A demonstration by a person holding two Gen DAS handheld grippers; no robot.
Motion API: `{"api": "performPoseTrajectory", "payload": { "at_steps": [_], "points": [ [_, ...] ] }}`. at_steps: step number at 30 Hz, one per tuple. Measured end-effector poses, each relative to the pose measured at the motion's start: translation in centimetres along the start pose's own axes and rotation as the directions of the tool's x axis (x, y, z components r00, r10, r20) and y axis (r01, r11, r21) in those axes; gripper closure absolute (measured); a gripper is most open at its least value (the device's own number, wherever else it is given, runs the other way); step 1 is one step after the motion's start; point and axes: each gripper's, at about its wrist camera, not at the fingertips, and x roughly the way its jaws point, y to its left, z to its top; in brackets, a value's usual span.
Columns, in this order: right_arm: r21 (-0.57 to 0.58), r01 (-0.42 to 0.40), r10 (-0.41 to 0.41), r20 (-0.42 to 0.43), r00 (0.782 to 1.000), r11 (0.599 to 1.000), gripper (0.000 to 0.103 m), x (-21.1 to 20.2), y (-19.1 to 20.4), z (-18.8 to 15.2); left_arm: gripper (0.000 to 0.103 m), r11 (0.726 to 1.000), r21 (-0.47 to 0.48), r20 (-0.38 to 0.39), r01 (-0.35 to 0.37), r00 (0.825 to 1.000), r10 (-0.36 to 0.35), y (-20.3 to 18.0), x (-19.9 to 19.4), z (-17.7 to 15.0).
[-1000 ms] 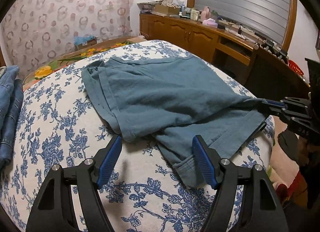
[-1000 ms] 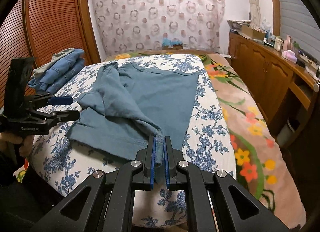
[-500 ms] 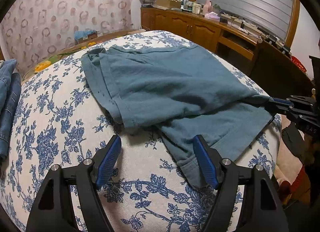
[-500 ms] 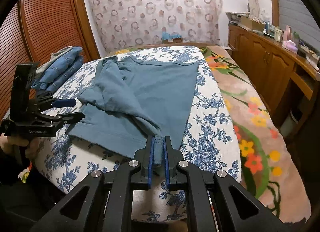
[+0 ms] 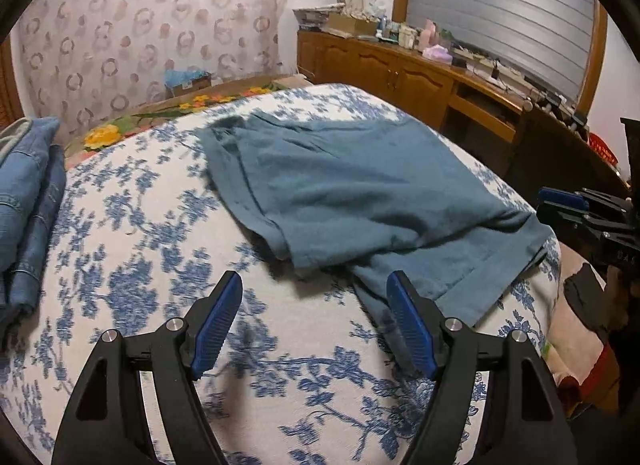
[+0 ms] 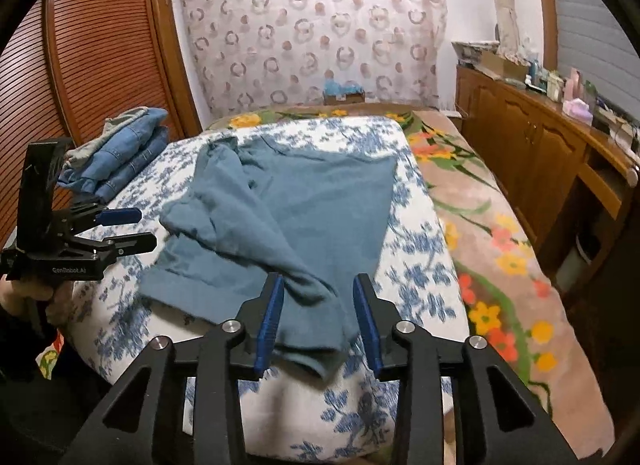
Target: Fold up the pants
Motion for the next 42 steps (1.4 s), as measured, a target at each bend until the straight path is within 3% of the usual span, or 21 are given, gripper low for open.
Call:
{"api": "performPoseTrajectory", "payload": {
  "at_steps": [13,26,38,40,42],
  "points": [
    [-0.083,-0.095,0.096,0.005,0.995,0.992,0.063,4.4,3.9,3.0,0.027,0.997,-0.046,0.049,-0.058,0.997,0.061,3.3,-2.1,0.0],
    [-0.257,-0.251,0.223,-0.133,0.966,0.933,0.063,11.9,9.2,5.3,0.027,0.989,-0.097,0.068,-0.108,0.991,0.115,6.8,-3.5,-0.7],
    [-0.392,-0.215,0.130,-0.230,0.964,0.894,0.063,16.3,11.9,5.8,0.027,0.981,-0.142,0.048,-0.129,0.989,0.137,9.0,-3.2,-1.7],
    [-0.412,-0.200,0.113,-0.225,0.968,0.889,0.069,16.7,12.5,5.8,0.027,0.981,-0.143,0.046,-0.129,0.990,0.137,9.0,-3.2,-1.8],
    [-0.425,-0.180,0.097,-0.210,0.973,0.887,0.090,16.9,13.0,5.7,0.027,0.982,-0.141,0.044,-0.126,0.990,0.133,8.8,-3.1,-1.9]
  ]
}}
